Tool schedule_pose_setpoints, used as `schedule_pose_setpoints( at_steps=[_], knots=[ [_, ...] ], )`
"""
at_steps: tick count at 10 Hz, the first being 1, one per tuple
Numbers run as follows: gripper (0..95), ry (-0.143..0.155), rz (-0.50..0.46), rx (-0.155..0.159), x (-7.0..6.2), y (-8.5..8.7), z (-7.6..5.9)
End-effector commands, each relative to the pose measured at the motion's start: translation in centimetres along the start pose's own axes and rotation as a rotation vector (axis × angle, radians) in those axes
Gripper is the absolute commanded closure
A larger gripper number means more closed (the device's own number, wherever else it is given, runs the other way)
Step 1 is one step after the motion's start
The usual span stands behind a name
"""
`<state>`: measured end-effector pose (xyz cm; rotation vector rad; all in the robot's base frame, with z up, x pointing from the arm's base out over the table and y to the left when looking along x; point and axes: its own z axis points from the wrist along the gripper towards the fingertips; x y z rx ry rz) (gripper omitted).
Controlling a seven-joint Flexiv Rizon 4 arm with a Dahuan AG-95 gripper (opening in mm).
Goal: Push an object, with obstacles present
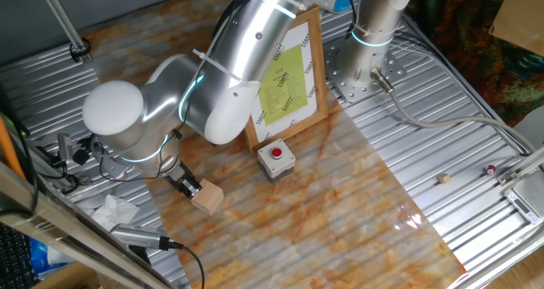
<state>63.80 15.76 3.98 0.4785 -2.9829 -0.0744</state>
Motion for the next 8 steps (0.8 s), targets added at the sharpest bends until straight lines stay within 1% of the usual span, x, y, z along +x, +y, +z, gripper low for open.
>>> schedule_pose_setpoints(
  at_steps=[1,3,4,5,7,8],
  knots=[
    [95.0,-0.006,0.001,0.004,0.2,0.0,0.1],
    [95.0,-0.015,0.001,0.008,0.2,0.0,0.1],
    [95.0,-0.025,0.001,0.007,0.5,0.1,0.6],
    [95.0,-0.025,0.008,0.011,0.6,0.5,1.2],
    [95.0,-0.025,0.017,0.021,0.4,1.2,1.8],
    [95.0,-0.011,0.001,0.065,0.3,1.3,1.6]
  ],
)
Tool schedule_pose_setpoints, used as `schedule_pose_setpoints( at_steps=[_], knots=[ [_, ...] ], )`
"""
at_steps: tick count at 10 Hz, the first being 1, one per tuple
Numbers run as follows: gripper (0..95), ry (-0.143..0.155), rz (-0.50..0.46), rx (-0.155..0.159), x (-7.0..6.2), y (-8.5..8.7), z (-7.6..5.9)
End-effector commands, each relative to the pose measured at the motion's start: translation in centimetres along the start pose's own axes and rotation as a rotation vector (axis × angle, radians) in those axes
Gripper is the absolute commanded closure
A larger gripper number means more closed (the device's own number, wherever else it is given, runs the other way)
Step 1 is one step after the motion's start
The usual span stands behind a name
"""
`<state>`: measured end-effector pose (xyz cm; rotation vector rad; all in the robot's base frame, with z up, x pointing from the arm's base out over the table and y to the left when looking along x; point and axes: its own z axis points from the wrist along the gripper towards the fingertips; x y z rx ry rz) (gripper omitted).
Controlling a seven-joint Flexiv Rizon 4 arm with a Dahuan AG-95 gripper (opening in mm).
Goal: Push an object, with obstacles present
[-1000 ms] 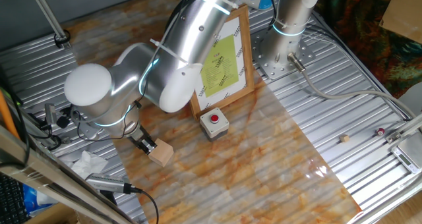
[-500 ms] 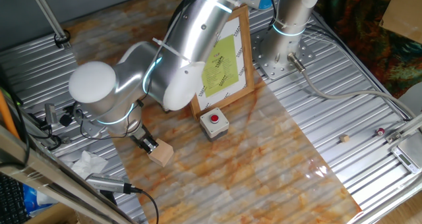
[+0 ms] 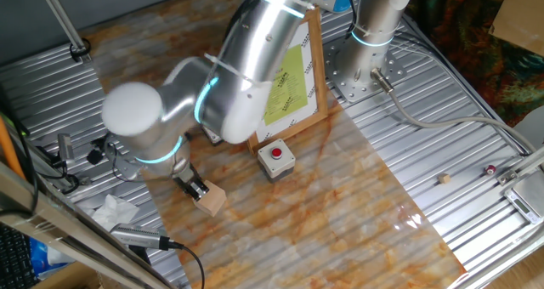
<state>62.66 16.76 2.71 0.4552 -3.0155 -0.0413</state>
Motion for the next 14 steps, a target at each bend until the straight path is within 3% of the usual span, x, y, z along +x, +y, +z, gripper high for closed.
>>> schedule_pose_setpoints(
  at_steps=[1,3,6,7,9,12,13,14],
  knots=[
    [95.0,0.017,-0.003,0.005,-0.2,0.3,-0.3],
    [95.0,0.007,0.020,-0.012,-0.3,1.5,-0.3],
    [95.0,0.006,0.044,-0.008,-0.1,3.9,0.4],
    [95.0,0.018,0.043,0.013,0.1,4.8,0.3],
    [95.0,0.023,0.051,0.013,0.5,5.6,-0.1],
    [95.0,0.010,0.075,-0.011,1.3,7.4,0.4],
    [95.0,0.014,0.077,0.000,1.5,8.3,0.9],
    [95.0,0.020,0.070,0.031,1.6,8.6,0.9]
  ],
)
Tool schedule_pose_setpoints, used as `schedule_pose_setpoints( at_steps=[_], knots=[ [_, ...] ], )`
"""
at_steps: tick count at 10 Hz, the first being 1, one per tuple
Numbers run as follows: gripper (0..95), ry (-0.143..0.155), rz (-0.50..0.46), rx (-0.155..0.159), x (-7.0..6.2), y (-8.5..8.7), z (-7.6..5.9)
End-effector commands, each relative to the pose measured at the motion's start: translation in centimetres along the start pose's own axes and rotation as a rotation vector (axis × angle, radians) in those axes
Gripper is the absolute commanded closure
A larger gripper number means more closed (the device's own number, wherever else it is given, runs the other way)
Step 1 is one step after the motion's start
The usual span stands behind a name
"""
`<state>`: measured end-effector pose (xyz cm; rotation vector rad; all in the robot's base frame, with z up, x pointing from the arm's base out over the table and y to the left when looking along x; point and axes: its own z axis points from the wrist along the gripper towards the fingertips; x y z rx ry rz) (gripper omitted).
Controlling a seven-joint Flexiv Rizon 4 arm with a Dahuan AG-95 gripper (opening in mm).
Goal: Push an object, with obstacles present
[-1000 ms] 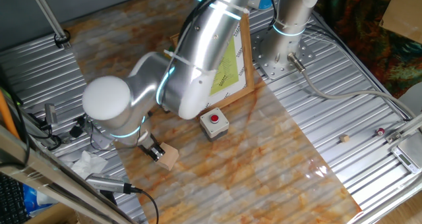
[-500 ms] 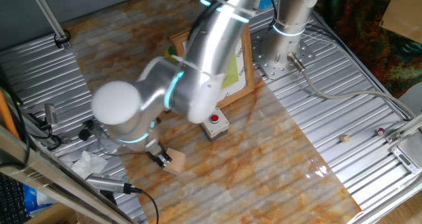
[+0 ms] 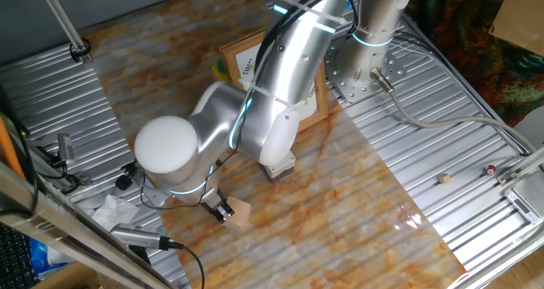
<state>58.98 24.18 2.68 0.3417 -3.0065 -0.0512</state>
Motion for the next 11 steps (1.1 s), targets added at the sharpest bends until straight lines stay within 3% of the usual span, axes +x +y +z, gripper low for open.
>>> schedule_pose_setpoints(
  at_steps=[1,2,3,4,7,11],
  knots=[
    [95.0,0.004,-0.001,0.044,0.6,0.8,0.2],
    [95.0,-0.002,-0.002,0.049,0.9,1.1,-0.1],
    [95.0,-0.001,0.010,0.015,1.0,1.4,-0.3],
    [95.0,-0.001,0.010,0.015,1.0,1.4,-0.3],
    [95.0,-0.010,0.061,-0.012,1.7,4.6,0.1],
    [95.0,-0.008,0.079,-0.021,2.5,6.3,0.8]
  ],
)
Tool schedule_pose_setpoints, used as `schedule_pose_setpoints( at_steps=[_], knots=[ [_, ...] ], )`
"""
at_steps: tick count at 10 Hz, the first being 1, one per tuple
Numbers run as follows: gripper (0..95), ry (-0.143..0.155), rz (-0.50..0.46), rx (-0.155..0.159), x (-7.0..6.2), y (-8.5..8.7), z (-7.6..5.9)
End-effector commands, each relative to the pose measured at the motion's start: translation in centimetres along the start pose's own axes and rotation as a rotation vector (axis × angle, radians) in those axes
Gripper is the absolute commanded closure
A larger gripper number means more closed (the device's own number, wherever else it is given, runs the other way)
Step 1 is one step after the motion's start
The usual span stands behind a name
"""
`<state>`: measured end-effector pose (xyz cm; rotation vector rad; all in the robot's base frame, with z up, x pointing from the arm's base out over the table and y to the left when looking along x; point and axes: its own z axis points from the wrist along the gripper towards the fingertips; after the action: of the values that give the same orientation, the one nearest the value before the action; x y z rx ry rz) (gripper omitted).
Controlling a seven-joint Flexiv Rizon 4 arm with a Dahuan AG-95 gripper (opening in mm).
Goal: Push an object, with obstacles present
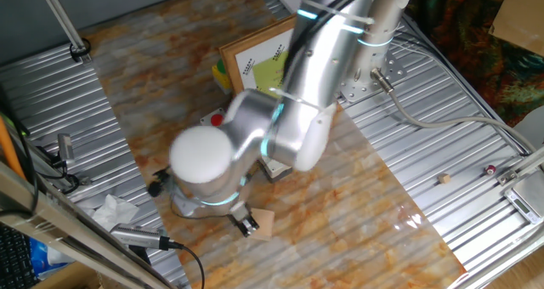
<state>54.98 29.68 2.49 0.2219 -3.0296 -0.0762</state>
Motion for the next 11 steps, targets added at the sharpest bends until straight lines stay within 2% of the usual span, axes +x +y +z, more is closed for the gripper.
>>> schedule_pose_setpoints(
  at_steps=[1,3,5,9,11],
  knots=[
    [95.0,0.011,0.001,0.001,0.1,0.4,0.1],
    [95.0,0.015,0.016,-0.017,0.3,0.8,-0.2],
    [95.0,0.015,0.023,-0.015,0.5,1.3,0.0],
    [95.0,0.003,0.029,-0.032,1.3,1.0,0.4],
    [95.0,0.007,0.035,-0.037,1.4,1.0,0.1]
  ],
)
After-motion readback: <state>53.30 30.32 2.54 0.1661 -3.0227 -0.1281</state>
